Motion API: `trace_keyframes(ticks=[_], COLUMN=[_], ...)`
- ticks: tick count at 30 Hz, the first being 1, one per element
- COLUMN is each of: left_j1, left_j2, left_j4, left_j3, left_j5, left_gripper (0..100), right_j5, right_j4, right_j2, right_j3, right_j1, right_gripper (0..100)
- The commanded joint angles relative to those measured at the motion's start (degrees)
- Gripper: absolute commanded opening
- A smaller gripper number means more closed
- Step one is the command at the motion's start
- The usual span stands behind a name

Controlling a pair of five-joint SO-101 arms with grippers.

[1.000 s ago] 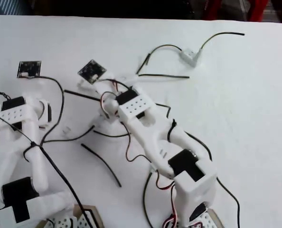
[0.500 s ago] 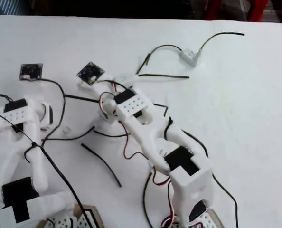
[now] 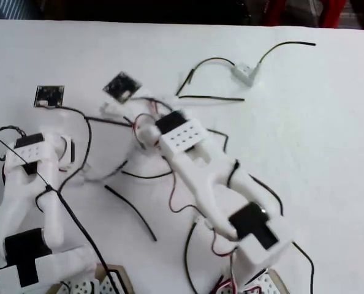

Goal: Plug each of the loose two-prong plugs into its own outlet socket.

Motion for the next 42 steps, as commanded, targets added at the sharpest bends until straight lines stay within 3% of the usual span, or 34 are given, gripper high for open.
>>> trace_keyframes(ticks=[1, 11, 20, 28, 32, 37, 42], left_j1=[1.5, 3.5, 3.5, 3.5, 3.5, 3.5, 3.5], left_j2=[-2.5, -2.5, -2.5, -2.5, -2.5, -2.5, -2.5], left_j4=[-2.5, -3.0, -3.0, -3.0, -3.0, -3.0, -3.0], left_j3=[0.9, 1.4, 1.5, 1.5, 1.6, 1.6, 1.7], left_j5=[0.4, 0.2, 0.2, 0.2, 0.2, 0.2, 0.2], left_gripper=[4, 4, 4, 4, 4, 4, 4], right_j5=[-3.2, -15.4, -22.6, -29.5, -32.8, -37.4, -37.5], right_j4=[-0.2, -7.8, -21.5, -21.8, -16.7, -4.4, 8.1], right_j2=[-6.9, -4.4, 9.4, 22.8, 26.1, 26.7, 26.7], right_j3=[-0.9, -8.6, -14.9, -27.3, -32.6, -39.8, -47.3], right_j1=[4.9, 16.8, 22.8, 28.1, 29.1, 28.8, 26.7], right_gripper=[1.7, 1.7, 1.7, 1.8, 2.9, 16.1, 17.0])
